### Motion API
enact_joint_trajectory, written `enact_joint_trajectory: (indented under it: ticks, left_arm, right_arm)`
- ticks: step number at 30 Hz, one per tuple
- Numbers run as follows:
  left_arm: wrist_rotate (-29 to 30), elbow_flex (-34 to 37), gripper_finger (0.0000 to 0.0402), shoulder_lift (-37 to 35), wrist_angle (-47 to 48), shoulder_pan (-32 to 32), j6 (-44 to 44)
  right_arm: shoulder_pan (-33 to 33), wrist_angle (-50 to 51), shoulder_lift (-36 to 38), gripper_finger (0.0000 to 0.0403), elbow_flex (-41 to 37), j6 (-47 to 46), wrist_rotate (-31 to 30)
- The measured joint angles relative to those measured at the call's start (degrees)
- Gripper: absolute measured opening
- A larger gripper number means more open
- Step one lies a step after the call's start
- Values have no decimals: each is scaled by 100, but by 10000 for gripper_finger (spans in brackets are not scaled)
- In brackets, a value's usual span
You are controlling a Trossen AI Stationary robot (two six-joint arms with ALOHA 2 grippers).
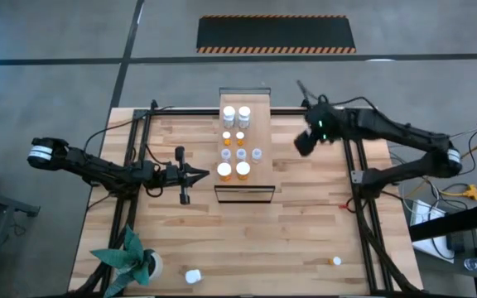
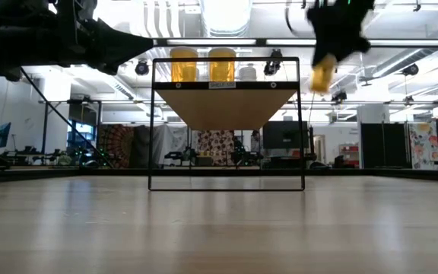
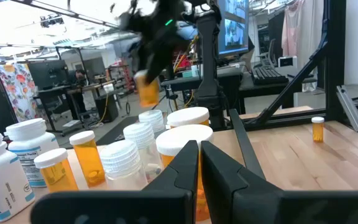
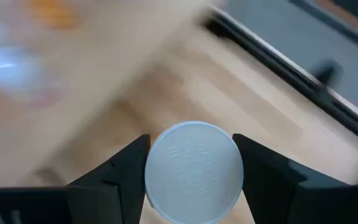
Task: Pick and place medicine bottles onto shelf by color
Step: Put the big orange pill bottle aligned with the other big orange pill bottles on the shelf
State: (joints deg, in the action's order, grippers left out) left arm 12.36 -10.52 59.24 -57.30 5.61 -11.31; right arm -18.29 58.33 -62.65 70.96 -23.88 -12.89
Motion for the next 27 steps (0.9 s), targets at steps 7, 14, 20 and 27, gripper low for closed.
enact_joint_trajectory:
  ticks: [7, 14, 20, 27]
  left_arm:
    - [8, 0, 2, 0, -13, -4, -4]
    - [9, 0, 2, 0, 11, -4, -2]
    - [9, 0, 2, 0, 46, -4, 2]
    - [9, 0, 2, 0, 57, -2, 7]
  right_arm:
    - [2206, -26, -690, 205, 1003, 302, -942]
    - [2545, 342, -1930, 206, 2002, 838, -967]
    - [2540, 522, -2593, 206, 2424, 1004, -923]
    - [2516, 569, -3006, 206, 2716, 1060, -755]
